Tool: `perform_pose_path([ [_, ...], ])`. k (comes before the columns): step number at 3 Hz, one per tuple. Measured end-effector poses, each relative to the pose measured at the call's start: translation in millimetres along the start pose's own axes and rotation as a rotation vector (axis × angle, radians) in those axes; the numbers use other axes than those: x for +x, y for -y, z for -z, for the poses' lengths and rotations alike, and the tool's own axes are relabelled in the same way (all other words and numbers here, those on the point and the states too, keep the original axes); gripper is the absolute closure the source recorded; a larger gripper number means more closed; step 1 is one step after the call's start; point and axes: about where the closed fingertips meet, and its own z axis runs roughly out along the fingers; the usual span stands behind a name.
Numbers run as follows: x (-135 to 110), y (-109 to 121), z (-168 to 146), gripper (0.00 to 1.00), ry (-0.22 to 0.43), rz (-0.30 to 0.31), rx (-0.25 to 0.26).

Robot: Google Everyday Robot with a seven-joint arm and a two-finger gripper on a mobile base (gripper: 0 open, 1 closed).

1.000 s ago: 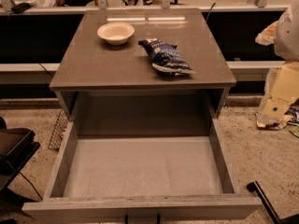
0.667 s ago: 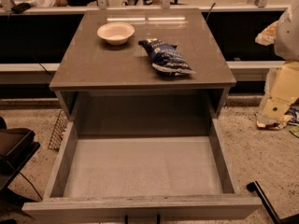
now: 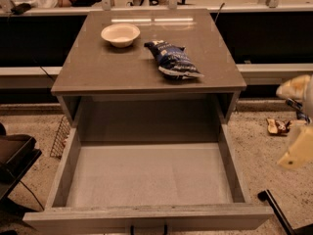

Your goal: Close top drawer

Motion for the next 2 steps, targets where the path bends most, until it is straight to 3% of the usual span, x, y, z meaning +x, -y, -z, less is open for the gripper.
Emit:
perform_pose_path([
  [1,43,-42,-36,0.41,0.037,-0.06,-0.002],
  [2,104,-126,-83,0.72,0.057,-0.101,-0.053],
])
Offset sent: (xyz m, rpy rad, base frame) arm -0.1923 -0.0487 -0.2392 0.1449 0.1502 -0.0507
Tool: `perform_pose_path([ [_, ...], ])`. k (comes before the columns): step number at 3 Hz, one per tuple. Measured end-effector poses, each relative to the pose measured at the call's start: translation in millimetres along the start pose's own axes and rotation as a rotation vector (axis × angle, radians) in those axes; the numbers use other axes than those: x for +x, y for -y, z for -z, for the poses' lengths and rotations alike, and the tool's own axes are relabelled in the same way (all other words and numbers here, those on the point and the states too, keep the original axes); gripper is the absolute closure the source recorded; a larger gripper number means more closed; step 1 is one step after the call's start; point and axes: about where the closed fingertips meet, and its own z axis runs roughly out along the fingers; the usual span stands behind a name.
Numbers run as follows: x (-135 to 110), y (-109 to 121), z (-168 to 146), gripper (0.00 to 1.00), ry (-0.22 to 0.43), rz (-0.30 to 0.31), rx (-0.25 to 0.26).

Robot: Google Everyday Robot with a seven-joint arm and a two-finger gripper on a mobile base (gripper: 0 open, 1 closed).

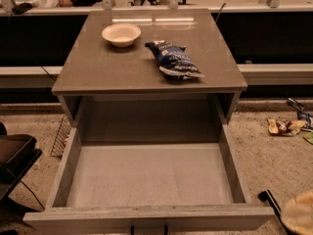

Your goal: Close top drawer

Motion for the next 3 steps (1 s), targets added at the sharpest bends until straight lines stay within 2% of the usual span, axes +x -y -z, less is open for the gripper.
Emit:
perform_pose_path([
  [1,43.6,-63.3,-10.4,0.95,-0.019,0.047,-0.078],
  [2,46.5,-69.2,-13.4,1.0,-0.016,0.119,-0.09],
  [3,46.5,-69.2,-13.4,1.0,-0.016,0.119,-0.09],
])
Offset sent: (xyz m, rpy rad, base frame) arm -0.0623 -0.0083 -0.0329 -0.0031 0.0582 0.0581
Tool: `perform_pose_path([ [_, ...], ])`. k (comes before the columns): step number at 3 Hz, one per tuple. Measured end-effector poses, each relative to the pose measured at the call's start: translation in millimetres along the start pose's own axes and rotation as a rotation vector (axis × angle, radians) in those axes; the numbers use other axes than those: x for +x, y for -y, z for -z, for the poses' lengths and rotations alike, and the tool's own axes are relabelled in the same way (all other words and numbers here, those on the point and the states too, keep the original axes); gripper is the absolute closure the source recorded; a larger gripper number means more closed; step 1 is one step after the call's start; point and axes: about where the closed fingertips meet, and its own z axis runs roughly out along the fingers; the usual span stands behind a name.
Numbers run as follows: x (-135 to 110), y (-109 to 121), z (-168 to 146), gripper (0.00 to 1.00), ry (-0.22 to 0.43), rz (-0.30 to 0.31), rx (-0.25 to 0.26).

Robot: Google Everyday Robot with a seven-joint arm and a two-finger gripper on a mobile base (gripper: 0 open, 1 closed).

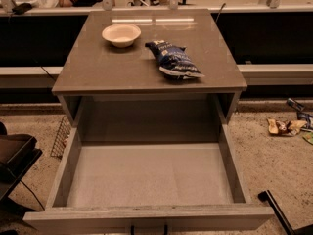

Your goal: Close top drawer

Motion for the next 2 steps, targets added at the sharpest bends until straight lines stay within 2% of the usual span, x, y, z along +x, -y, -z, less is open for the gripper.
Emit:
perform_pose_path([
  [1,-20,-6,-38,1.0,0.051,-0.006,-0.033],
  [2,-44,-2,-88,1.0,0.194,-0.02,-0.047],
])
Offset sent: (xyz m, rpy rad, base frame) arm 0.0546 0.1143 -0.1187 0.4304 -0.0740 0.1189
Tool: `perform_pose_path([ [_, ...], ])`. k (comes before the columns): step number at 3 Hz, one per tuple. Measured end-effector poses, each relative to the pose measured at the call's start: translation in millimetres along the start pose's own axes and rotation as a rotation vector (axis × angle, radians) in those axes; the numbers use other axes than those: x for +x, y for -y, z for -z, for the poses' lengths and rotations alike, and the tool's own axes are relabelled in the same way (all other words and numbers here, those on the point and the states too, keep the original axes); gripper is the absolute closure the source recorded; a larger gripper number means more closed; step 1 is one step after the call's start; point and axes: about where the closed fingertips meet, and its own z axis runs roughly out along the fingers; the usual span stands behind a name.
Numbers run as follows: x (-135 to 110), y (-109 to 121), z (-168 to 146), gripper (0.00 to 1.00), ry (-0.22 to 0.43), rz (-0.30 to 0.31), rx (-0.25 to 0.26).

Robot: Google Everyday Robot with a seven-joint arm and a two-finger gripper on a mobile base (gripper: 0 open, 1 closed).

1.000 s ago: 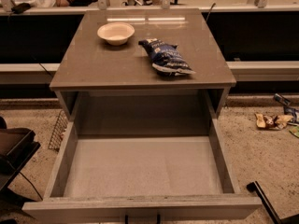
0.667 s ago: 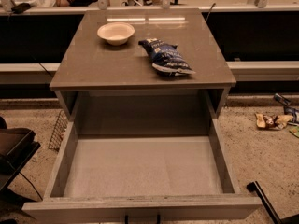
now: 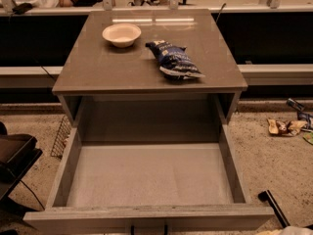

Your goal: Close top drawer

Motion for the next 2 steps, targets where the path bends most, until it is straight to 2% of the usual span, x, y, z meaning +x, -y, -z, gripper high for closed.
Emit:
perform_pose_path([
  [1,-23,23,-40,1.0,0.149,0.058,-0.005],
  [2,-51,49,-60,1.0,0.252,0.105,0.005],
])
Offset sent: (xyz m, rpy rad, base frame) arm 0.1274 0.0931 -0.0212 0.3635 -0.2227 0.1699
